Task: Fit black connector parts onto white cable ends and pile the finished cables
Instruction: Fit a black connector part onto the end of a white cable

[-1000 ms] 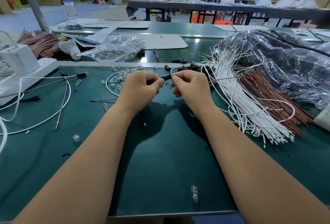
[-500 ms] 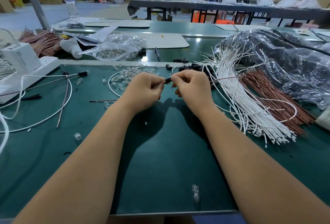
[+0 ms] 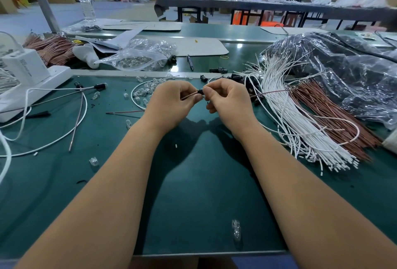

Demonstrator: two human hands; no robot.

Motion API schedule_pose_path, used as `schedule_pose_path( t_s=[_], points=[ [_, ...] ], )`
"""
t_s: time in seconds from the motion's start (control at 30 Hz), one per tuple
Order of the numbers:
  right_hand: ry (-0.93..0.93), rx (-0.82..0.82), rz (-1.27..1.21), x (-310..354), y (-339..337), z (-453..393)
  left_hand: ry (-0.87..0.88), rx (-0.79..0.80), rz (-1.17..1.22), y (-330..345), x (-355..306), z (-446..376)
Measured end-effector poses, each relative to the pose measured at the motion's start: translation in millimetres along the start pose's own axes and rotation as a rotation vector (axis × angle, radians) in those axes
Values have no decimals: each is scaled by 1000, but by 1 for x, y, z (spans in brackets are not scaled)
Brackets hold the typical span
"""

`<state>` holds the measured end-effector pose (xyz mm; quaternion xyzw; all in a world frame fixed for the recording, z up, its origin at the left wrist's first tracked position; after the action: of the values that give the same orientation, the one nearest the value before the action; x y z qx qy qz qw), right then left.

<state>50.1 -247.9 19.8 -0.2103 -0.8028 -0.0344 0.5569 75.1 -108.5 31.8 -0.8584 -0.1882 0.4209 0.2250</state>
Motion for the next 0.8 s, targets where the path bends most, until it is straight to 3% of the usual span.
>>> schedule_pose_path(
  t_s=[0.4, 0.53, 0.67, 0.8],
  points=[
    [-156, -105, 231, 13, 4, 3, -84, -16, -30, 7, 3, 3],
    [-153, -69, 217, 10, 8, 2, -116, -123, 2, -4, 10, 2],
    [-231, 120, 408, 8, 24, 4, -230, -324, 130, -23, 25, 2],
    [-356, 398, 705, 5, 53, 15, -311, -397, 223, -29, 37, 3]
  ],
)
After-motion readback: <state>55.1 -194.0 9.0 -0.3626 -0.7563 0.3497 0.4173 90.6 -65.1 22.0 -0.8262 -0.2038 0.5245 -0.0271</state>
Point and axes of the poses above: each hand's wrist, its own z-axis away from the middle knuckle, its own y-axis out of the palm, x = y × z, the point moved 8 cm from there along -z, towards the middle knuckle, and after that the axes turned 5 degrees about -x, right-handed, at the moved point
